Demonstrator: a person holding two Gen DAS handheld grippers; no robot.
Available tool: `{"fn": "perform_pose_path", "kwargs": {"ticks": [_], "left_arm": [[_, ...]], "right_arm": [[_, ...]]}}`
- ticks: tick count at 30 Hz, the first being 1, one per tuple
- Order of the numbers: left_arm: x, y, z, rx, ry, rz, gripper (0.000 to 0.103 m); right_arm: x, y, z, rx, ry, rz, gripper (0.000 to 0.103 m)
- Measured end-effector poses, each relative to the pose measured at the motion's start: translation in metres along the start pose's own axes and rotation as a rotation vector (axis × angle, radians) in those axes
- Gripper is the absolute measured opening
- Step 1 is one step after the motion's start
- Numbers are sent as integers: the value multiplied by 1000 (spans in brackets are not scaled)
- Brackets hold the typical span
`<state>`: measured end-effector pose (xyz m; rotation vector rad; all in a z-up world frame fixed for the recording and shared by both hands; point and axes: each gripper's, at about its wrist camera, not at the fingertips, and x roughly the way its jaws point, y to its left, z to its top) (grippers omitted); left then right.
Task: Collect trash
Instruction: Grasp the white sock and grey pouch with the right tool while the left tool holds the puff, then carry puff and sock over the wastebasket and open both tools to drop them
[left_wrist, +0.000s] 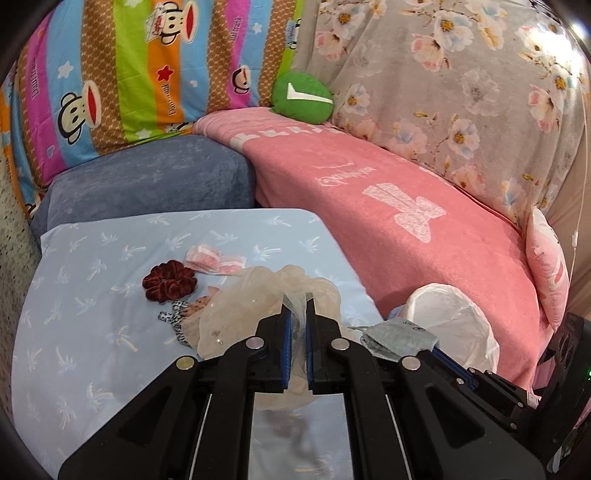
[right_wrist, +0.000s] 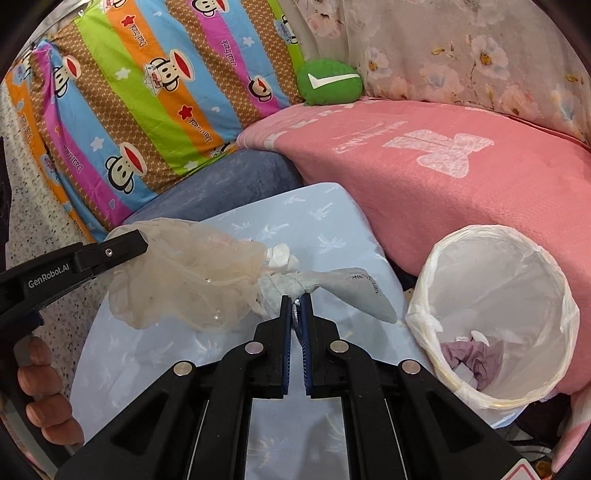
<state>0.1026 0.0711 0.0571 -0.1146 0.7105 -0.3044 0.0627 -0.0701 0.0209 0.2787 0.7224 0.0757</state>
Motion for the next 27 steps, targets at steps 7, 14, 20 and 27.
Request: {"fn": "perform_pose_path", "kwargs": {"ticks": [7,14,20,27], "left_arm": [[-3,-41,4,50,-12,-41,6],[1,-85,7,110,-4,-91,6],[7,-126,9,165,5,-157,6],[24,-166,6,214,46,-231,6]], "right_arm": [[-29,-31,12,39,-60,-30,5],[-56,-78,16,99,-110,-72,5],[-74,-117,17,147,-141,-120,5],[-91,-154,17,178,-170,-182,5]]}}
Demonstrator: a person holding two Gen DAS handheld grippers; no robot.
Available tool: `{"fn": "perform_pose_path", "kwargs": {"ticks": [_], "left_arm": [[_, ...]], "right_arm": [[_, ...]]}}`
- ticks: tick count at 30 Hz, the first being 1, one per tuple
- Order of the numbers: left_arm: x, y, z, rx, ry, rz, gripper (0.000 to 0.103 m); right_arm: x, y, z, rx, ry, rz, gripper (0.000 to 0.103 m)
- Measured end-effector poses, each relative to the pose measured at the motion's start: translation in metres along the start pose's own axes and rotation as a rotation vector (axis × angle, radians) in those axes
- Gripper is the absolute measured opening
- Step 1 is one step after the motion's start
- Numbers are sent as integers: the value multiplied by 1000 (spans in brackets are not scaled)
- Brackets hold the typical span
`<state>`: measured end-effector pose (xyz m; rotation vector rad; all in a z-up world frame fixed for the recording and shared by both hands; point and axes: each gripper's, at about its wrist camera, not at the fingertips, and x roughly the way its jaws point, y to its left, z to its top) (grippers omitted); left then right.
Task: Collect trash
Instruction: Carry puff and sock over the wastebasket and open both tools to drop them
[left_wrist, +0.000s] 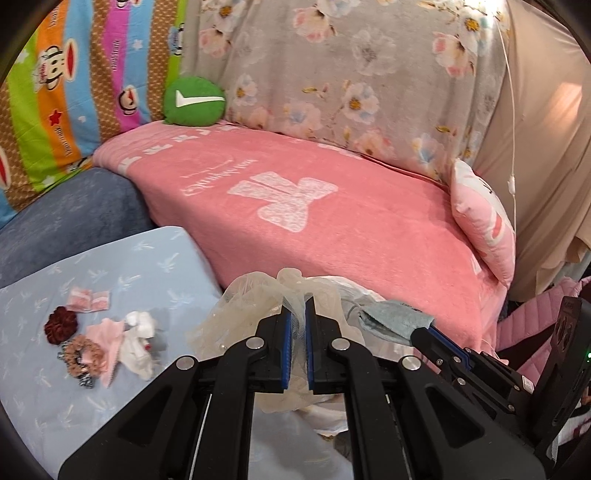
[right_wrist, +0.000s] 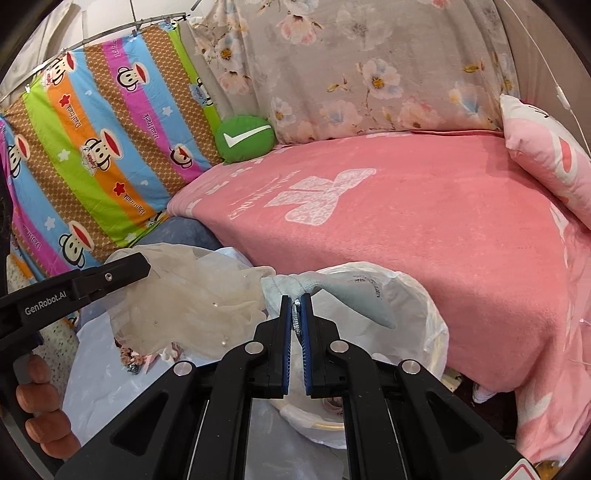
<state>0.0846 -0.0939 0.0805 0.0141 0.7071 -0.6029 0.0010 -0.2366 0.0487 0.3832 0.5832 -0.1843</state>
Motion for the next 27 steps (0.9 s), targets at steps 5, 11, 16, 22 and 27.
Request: {"fn": "perform_pose_path", "kwargs": {"ticks": [5,11,16,22,27], "left_arm": [[15,-16,0,13,13,-35,7],[29,-20,-3,17,40,-15,41],[24,-19,-3,21,-13,11,70],[24,-13,-3,20,-19,42,73],[24,-6,-6,7,-16,59,74]], "right_arm": [[-1,-18,1,16,-2,-26,5],[2,-27,3,18,-1,-36,5],[5,-25,3,13,-1,-38,5],[10,-18,4,-8,-1,-36,5],[17,-9,5,-34,8,-33,8]]}}
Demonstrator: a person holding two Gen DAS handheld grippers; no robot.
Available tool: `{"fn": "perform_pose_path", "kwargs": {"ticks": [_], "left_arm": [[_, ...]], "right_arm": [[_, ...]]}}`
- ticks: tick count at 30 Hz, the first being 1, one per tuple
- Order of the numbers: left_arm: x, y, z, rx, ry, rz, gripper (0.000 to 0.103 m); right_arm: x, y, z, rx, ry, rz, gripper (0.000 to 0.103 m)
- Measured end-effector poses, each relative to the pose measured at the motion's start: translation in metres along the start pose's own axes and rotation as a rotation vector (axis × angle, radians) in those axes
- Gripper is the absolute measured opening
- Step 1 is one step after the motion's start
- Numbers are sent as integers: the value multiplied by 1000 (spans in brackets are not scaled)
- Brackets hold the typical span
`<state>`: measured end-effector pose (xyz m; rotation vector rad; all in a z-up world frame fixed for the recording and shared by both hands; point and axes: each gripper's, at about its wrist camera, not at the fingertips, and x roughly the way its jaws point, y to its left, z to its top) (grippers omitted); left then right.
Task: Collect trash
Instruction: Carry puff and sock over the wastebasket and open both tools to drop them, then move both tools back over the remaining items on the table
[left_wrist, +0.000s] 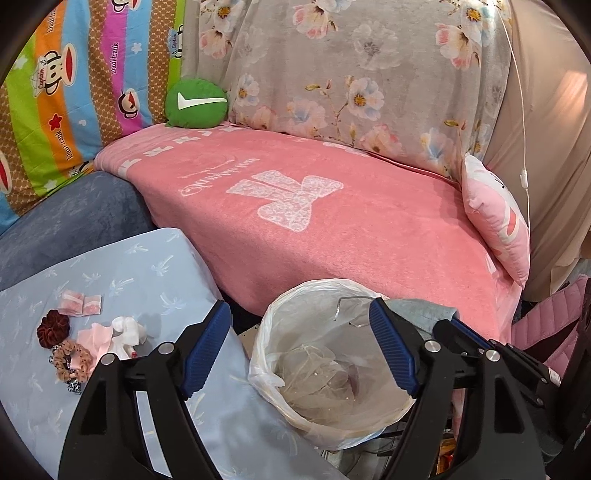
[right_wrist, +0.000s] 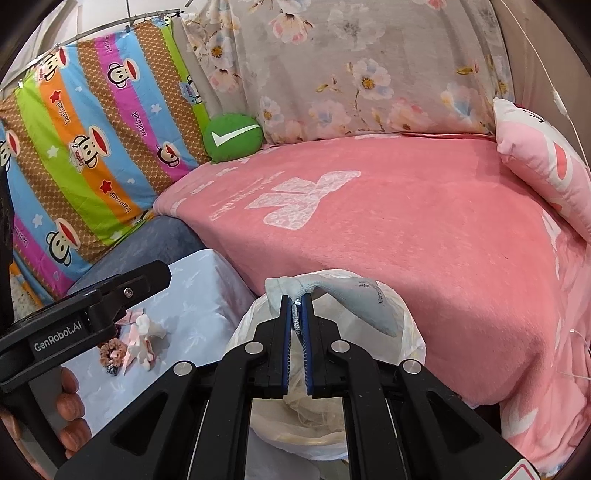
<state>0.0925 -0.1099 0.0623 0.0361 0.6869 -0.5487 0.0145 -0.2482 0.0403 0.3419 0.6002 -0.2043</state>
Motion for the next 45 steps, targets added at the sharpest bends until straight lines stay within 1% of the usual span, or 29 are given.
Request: {"fn": "perform_pose_path", "kwargs": {"ticks": [1,3,5,8,13,23,33,38,40,42,45], "left_arm": [[0,1,-1,-4,1,2,74],[1,4,-2,-12,3,7,76],[1,7,-3,-19,5,14,77],[3,12,-4,-31,10,21,77],[2,22,-8,-55,14,30,78],[-2,37,-13,-83,17,49,78],[-7,56,-18,-120,18,70,78],[-9,67,-23,-138,21,84,78],[-10,73,-25,-148,26,92,79],[-11,79,-28,-159,25,106,85],[-14,90,-32,-177,24,125,86]], "right_arm": [[1,1,0,-1,-2,-2,11],[2,3,0,-5,-2,-3,11],[3,5,0,-6,-2,-4,18],[3,9,-1,-12,-2,-4,24],[3,16,-1,-22,4,-2,25],[5,34,-6,-47,15,13,37],[10,53,-10,-77,32,32,40],[10,65,-14,-92,37,41,46],[11,69,-15,-98,41,44,47],[12,74,-18,-104,46,49,48],[14,81,-22,-113,54,55,51]]}}
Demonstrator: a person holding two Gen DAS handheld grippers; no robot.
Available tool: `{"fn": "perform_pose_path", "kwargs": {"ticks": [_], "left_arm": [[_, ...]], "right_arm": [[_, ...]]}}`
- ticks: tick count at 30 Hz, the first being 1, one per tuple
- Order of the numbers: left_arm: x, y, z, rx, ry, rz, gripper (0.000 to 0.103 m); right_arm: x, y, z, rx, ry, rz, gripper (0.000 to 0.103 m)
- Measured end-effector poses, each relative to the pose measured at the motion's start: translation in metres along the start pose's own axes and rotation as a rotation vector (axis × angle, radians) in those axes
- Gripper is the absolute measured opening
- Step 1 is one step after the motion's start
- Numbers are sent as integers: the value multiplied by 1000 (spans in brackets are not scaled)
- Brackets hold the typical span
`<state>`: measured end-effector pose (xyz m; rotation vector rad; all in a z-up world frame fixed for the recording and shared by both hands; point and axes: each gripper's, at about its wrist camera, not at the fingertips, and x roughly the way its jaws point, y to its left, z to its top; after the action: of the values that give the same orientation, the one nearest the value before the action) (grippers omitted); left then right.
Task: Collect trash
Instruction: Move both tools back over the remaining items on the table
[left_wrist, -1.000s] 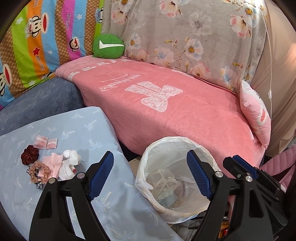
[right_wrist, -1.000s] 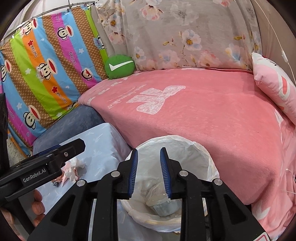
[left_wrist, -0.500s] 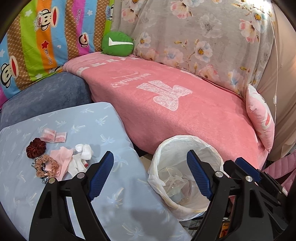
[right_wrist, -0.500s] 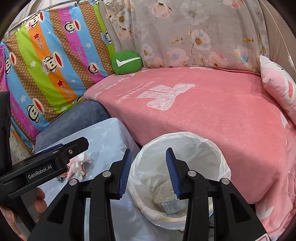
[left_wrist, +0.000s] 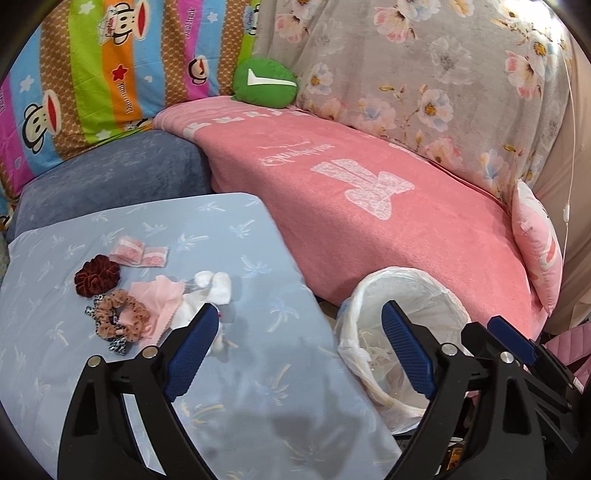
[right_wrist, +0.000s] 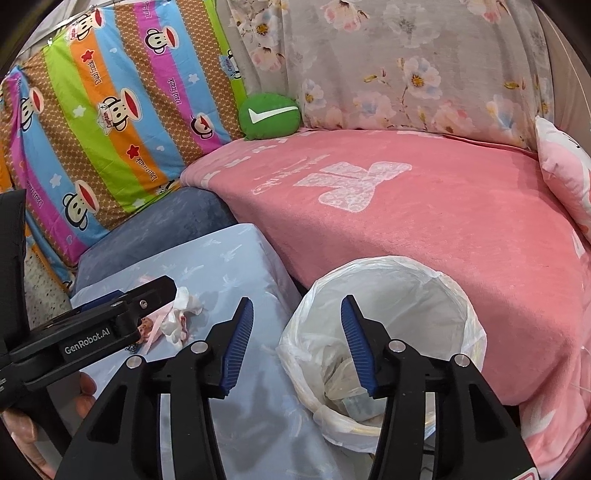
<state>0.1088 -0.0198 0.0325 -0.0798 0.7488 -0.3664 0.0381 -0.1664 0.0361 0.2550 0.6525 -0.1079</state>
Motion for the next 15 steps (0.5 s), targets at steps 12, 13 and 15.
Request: {"fn": "perform_pose_path", "kwargs": {"ticks": [12,13,15], "left_arm": [[0,48,-10,-62,15,63,86],[0,54,-12,-67,18,73,86],[0,63,-14,-79,21,88,86]], "right_arm": [[14,38,-9,-46,35,36,55],[15,40,-10,-50,36,38,56],[17,47,-11,-59,41,42,57]]}}
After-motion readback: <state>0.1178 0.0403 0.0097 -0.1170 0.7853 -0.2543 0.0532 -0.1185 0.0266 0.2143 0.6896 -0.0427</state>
